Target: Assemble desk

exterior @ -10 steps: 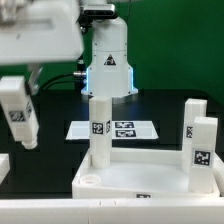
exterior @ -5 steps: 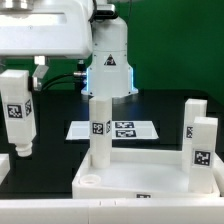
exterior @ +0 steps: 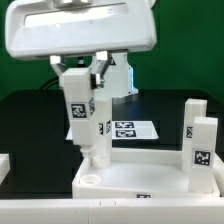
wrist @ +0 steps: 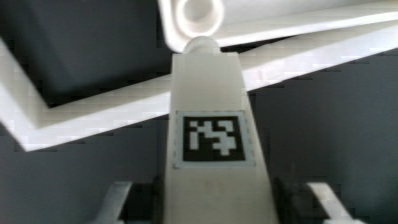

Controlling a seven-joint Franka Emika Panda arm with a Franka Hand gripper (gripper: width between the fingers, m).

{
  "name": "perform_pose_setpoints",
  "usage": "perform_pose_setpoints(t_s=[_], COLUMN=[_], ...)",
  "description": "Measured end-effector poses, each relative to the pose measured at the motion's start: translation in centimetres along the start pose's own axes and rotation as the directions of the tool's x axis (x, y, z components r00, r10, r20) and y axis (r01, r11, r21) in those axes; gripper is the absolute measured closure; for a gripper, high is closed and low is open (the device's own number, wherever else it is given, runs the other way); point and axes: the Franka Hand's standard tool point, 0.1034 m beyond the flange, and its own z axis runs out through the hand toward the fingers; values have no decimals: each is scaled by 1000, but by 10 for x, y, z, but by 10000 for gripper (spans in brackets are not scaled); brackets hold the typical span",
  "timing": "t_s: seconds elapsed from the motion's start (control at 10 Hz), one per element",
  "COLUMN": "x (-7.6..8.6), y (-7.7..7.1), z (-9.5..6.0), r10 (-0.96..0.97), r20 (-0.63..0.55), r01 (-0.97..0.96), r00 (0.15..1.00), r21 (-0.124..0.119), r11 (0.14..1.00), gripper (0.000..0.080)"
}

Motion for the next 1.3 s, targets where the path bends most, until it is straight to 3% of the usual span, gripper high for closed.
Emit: perform_pose_setpoints(t_s=[0.3, 0.5, 0.7, 1.3], x=[-1, -19, -23, -23], y=[0, -9, -2, 2], z=[1, 12, 20, 38], r10=[6, -14, -18, -17], r20=[-12, -53, -57, -40], r01=[-6, 13, 16, 15], r00=[1000, 998, 998, 999], r21=[-5, -28, -44, -61], r11=[1000, 1000, 999, 998], gripper=[515, 515, 515, 515])
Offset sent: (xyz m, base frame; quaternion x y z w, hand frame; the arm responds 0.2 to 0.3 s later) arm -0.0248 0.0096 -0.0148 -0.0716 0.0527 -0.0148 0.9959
